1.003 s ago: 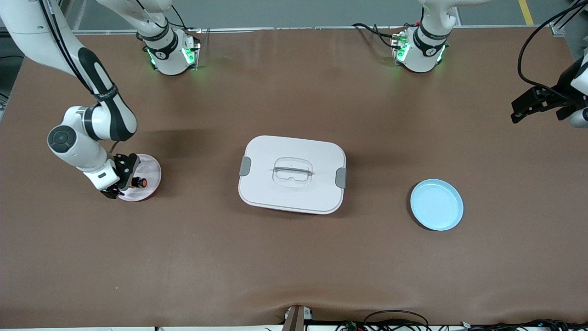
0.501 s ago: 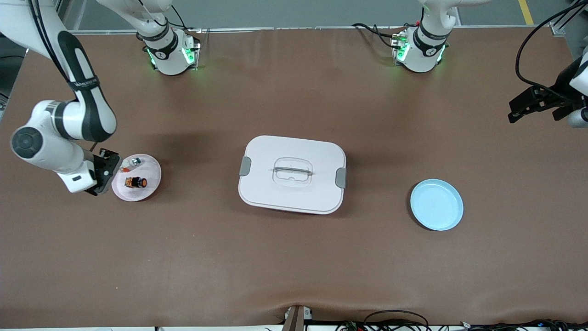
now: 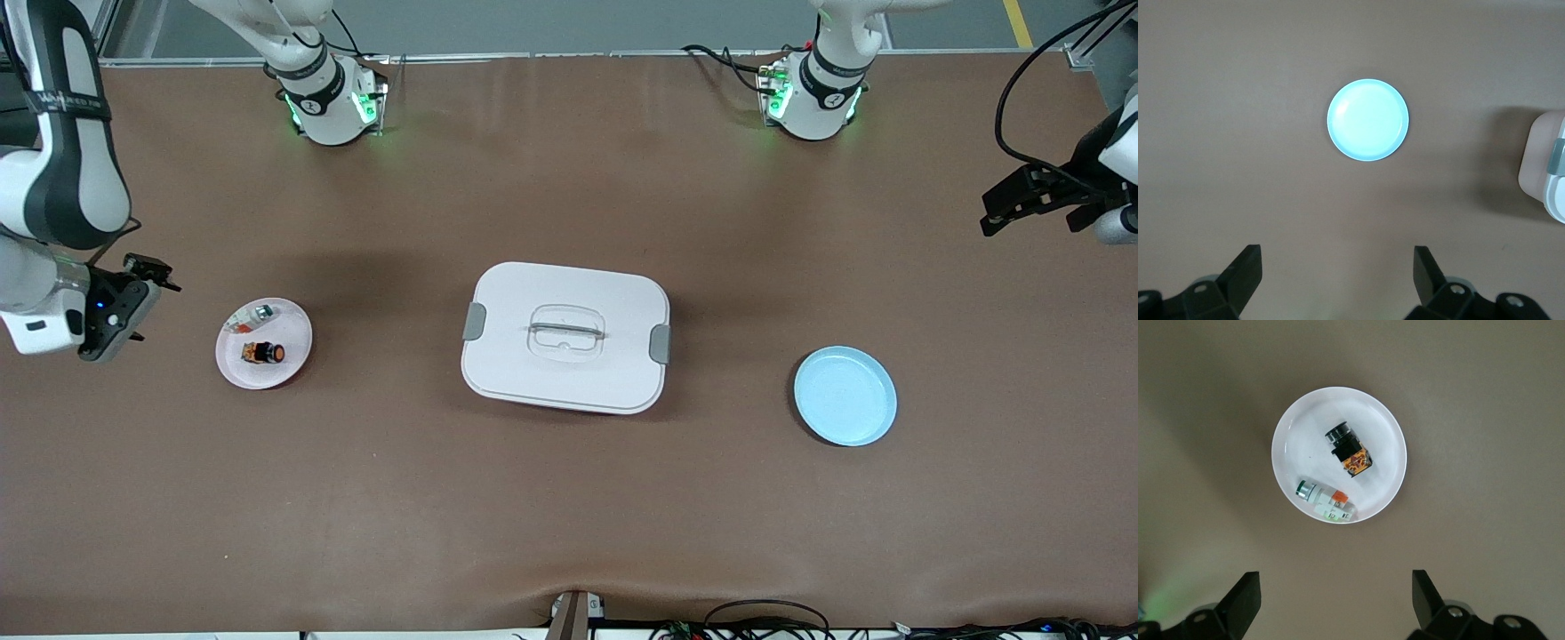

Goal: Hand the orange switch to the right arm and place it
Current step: 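Open the right gripper and lift it away from the plate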

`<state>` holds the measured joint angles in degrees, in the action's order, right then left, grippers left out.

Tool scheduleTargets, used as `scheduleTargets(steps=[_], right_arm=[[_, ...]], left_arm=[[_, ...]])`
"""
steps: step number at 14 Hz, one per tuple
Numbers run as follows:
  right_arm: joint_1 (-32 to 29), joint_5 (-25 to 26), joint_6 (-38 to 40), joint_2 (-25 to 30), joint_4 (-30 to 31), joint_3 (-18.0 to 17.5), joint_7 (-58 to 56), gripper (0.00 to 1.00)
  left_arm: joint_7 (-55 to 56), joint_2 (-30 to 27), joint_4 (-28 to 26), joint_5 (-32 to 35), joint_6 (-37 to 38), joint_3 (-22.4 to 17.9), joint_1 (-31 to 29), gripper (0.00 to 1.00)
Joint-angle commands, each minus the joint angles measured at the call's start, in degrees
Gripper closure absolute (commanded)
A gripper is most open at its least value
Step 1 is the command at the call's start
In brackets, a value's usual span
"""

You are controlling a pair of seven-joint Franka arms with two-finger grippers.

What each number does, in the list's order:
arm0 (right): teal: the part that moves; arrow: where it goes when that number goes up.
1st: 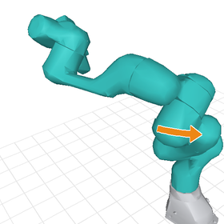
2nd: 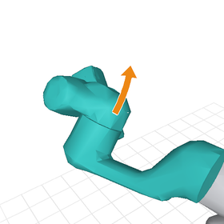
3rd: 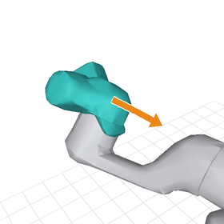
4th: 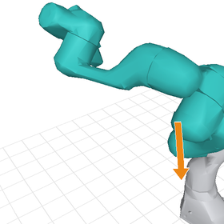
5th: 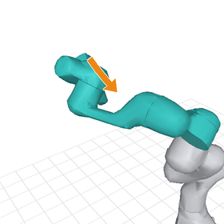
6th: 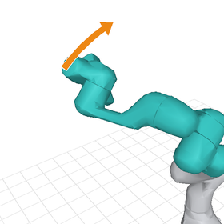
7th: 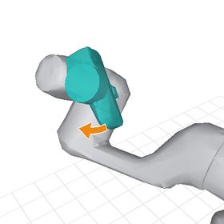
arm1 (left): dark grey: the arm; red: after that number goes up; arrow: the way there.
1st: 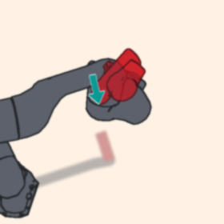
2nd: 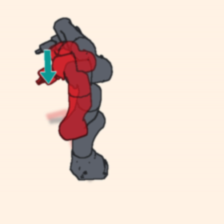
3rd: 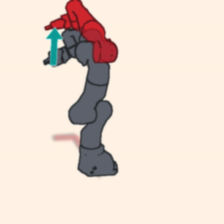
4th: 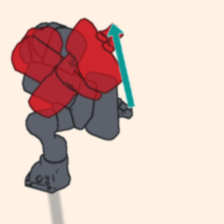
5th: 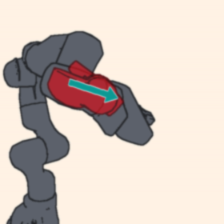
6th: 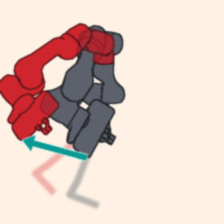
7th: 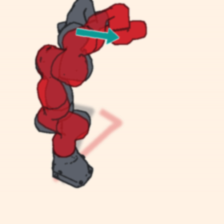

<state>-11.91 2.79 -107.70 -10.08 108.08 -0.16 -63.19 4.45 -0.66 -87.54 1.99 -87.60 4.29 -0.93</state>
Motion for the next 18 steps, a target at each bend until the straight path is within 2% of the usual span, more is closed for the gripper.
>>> scheduleTargets(steps=[1,5,8,15,18], right_arm=[[-0.83,-0.94,5.99,1.90,-2.94,-0.98,7.96,0.00],[-0.57,-1.21,17.67,1.99,-10.85,-1.25,18.95,0.00],[-0.57,-3.84,23.40,1.91,-14.29,-1.16,26.60,0.00],[6.37,-3.33,26.74,2.17,-16.14,-1.51,45.93,0.00],[8.13,-2.88,27.28,1.99,-18.42,-1.51,49.82,0.00]], left_arm=[[-1.20,-1.80,-1.49,-0.94,0.42,-0.24,0.31,0.00],[-1.20,-1.98,-1.76,-0.94,0.33,0.11,0.31,0.00],[-1.20,-1.98,-1.75,-0.94,0.42,0.20,0.31,0.00],[-1.20,-1.98,-1.67,-0.94,0.33,0.20,0.14,0.00],[-1.20,-1.98,-1.58,-0.85,0.33,0.20,0.22,0.00]])
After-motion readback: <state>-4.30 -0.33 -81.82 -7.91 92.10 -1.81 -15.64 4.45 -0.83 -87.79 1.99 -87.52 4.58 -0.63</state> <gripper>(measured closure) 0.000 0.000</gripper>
